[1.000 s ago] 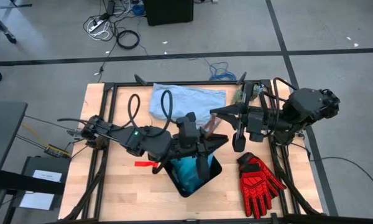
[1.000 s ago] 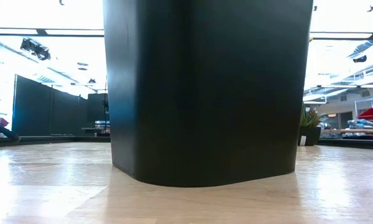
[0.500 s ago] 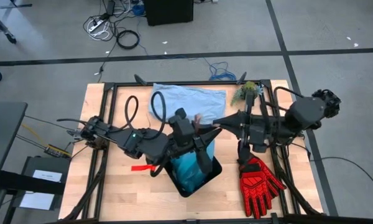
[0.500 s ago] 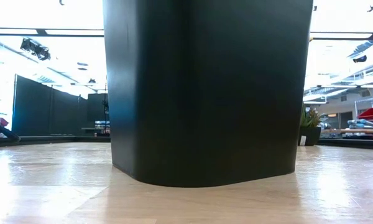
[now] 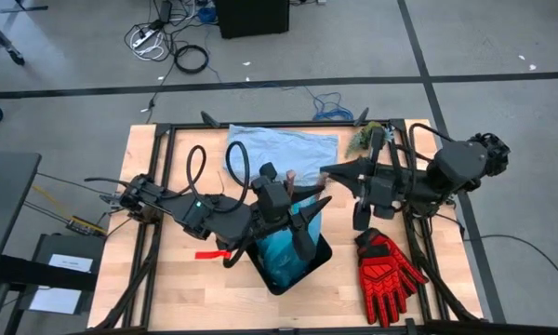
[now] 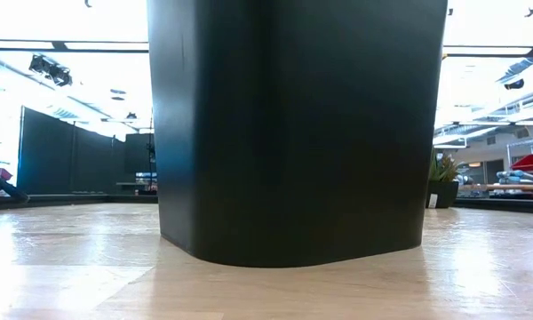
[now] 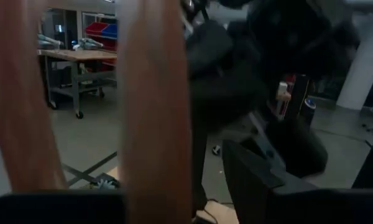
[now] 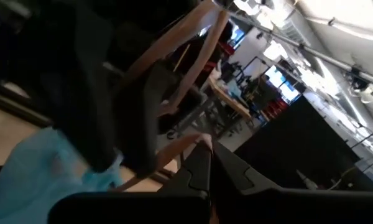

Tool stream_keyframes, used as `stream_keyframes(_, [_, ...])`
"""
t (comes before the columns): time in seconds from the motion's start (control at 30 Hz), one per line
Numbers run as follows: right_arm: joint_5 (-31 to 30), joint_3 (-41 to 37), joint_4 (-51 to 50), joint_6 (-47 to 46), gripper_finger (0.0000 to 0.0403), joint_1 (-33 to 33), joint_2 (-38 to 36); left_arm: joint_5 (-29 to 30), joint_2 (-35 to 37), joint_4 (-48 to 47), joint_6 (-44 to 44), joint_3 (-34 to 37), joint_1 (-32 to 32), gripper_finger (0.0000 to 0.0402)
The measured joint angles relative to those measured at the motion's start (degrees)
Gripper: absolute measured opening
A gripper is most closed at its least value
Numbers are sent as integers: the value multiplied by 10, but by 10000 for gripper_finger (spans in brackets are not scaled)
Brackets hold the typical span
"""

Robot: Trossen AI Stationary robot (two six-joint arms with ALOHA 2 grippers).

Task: Place trash/remove bag and relplace
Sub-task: Remove the light blue trash bag from the trash bin

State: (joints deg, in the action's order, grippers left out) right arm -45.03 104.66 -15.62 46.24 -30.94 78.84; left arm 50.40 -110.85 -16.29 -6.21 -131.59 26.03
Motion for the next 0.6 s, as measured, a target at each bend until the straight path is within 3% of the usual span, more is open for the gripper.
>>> stream_keyframes(0.1, [6,0,5,4,0,-2,-2,7,0,-15,0,0,4,124])
stream_keyframes(0.37, [18,0,-15,-22,0,-23,-2,95,0,-21,32,0,6,124])
stream_keyframes(0.6, [17,0,-19,-25,0,-35,-2,91,1,-12,49,0,6,124])
